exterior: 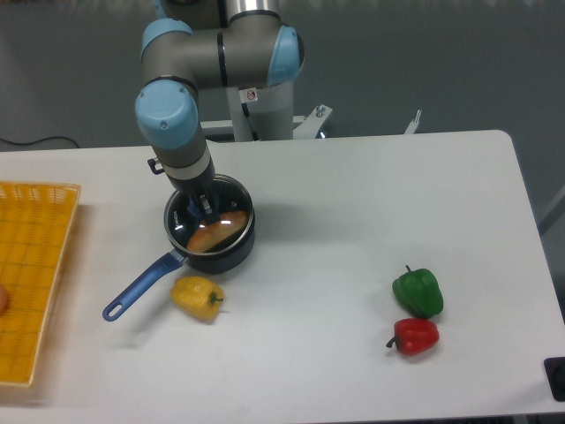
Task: Close the pot lid
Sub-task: 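Settle the glass lid onto the saucepan rim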
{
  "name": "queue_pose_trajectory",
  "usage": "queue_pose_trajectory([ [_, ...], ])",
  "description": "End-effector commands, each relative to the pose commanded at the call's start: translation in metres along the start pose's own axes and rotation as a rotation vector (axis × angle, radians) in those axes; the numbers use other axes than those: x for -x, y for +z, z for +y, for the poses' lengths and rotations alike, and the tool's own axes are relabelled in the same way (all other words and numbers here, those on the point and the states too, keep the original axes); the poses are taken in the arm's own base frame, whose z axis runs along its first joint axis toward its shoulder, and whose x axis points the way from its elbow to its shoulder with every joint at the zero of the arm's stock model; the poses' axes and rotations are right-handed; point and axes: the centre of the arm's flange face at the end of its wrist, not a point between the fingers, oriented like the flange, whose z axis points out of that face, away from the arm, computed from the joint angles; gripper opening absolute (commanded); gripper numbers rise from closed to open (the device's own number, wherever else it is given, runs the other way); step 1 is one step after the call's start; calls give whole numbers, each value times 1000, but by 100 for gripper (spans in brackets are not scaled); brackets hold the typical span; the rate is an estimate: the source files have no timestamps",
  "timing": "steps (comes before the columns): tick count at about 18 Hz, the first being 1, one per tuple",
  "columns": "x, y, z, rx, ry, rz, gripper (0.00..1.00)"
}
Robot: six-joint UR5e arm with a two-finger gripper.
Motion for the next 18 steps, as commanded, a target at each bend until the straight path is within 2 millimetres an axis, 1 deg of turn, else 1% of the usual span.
queue_pose_trajectory([
  [2,1,3,0,9,0,2,41],
  [11,2,4,-1,12,-9,2,41],
  [14,3,7,-1,16,-9,7,45],
  [18,4,11,-5,38,-7,-3,45],
])
